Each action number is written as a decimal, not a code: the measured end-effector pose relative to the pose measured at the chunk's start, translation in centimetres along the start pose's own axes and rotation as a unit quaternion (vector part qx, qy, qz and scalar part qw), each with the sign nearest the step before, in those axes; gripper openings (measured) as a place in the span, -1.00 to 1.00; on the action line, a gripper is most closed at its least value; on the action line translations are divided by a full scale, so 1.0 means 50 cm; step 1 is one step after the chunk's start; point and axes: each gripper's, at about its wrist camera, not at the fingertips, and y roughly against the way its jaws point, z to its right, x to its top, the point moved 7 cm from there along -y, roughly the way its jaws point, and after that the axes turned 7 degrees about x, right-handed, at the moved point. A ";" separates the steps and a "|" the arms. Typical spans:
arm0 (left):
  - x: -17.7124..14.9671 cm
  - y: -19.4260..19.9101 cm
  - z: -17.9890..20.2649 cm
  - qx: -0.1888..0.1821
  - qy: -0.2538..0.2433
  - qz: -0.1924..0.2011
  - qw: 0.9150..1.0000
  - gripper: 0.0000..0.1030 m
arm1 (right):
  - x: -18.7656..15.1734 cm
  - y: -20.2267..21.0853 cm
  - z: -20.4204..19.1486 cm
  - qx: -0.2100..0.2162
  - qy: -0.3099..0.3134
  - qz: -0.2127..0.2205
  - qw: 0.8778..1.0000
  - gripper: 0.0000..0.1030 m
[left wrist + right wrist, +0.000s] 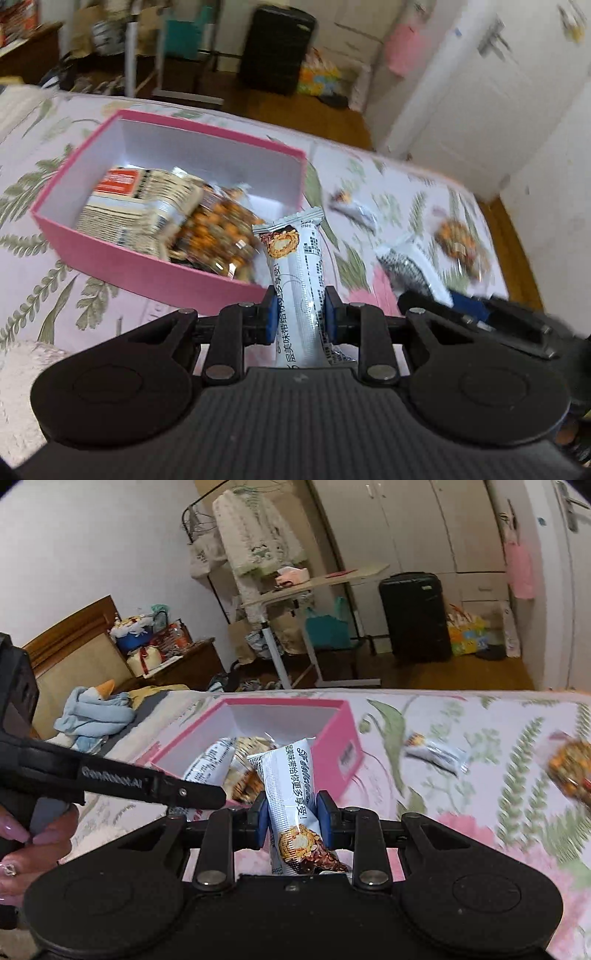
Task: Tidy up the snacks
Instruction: 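Carry the wafer bars in both grippers over and down into the pink box, then open both grippers to release the wafer bars and lift them out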
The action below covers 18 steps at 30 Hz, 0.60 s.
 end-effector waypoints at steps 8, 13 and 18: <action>0.066 -0.056 -0.075 0.036 0.027 -0.002 0.999 -0.54 | 0.061 -0.109 -0.020 0.008 0.030 -0.011 0.999 -0.38; 0.097 -0.124 -0.111 0.065 0.026 -0.019 0.997 -0.54 | 0.089 -0.195 -0.019 0.023 0.012 -0.040 0.999 -0.38; 0.108 -0.168 -0.136 0.073 0.030 -0.036 0.996 -0.51 | 0.094 -0.266 -0.015 0.021 -0.013 -0.074 0.997 -0.38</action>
